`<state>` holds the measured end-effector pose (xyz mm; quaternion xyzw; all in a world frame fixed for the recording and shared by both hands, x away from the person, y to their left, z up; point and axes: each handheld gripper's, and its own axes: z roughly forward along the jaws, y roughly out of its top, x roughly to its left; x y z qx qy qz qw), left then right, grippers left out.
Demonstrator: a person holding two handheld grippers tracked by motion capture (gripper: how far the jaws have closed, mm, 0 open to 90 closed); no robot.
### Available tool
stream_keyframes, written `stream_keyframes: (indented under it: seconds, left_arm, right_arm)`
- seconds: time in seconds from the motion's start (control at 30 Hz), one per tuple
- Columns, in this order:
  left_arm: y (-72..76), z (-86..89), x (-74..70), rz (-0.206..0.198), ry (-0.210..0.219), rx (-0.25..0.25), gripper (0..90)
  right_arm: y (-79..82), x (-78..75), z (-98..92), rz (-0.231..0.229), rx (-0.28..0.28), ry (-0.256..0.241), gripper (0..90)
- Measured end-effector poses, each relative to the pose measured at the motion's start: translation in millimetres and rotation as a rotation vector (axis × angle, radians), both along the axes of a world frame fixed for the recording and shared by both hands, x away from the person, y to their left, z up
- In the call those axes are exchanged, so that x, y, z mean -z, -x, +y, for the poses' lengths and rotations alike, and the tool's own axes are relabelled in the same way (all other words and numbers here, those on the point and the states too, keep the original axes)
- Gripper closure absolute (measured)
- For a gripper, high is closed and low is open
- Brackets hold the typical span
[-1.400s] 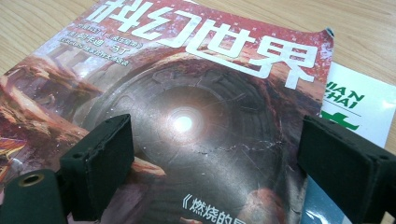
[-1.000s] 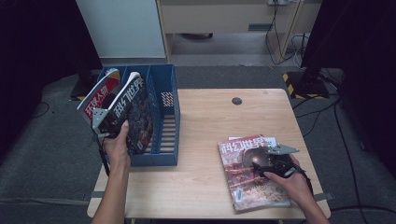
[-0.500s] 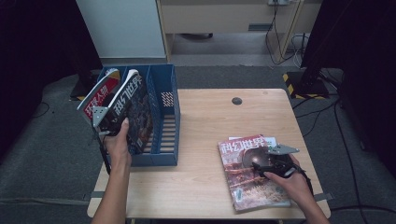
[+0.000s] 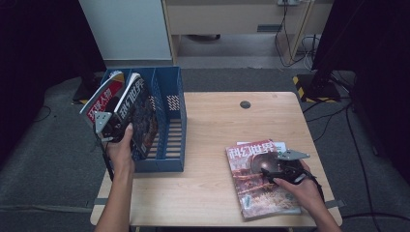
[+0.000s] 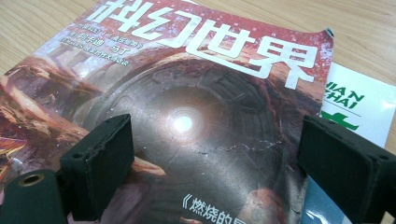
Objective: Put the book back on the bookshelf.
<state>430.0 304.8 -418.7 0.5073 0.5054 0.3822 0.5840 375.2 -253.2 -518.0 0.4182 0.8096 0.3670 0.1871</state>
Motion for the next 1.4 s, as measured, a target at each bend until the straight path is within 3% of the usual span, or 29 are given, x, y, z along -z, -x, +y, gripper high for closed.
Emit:
stream_keyframes:
  seconds: [0.1,0.3,0.7,0.97,1.4]
  left_arm:
    - [4.3,0.2,0.7,0.009,-0.017,-0.009,63.7]
    - [14.4,4.4,5.3,0.02,-0.001,-0.02,53.0]
    - [46.6,-0.5,14.2,0.055,-0.032,0.013,38.7]
    - [66.8,-3.7,22.1,0.067,-0.019,0.03,36.8]
    - [87.0,-21.0,26.2,0.098,-0.061,0.085,33.4]
  right_arm:
    - [0.1,0.0,0.0,0.0,0.0,0.0,11.1]
    - [0.2,0.0,0.2,-0.001,0.001,0.001,11.1]
    - [0.0,-0.1,0.1,0.003,0.001,-0.001,11.1]
    - [0.0,-0.2,0.2,0.004,0.002,-0.001,11.1]
    - [-0.1,-0.5,0.1,0.007,-0.001,-0.002,10.7]
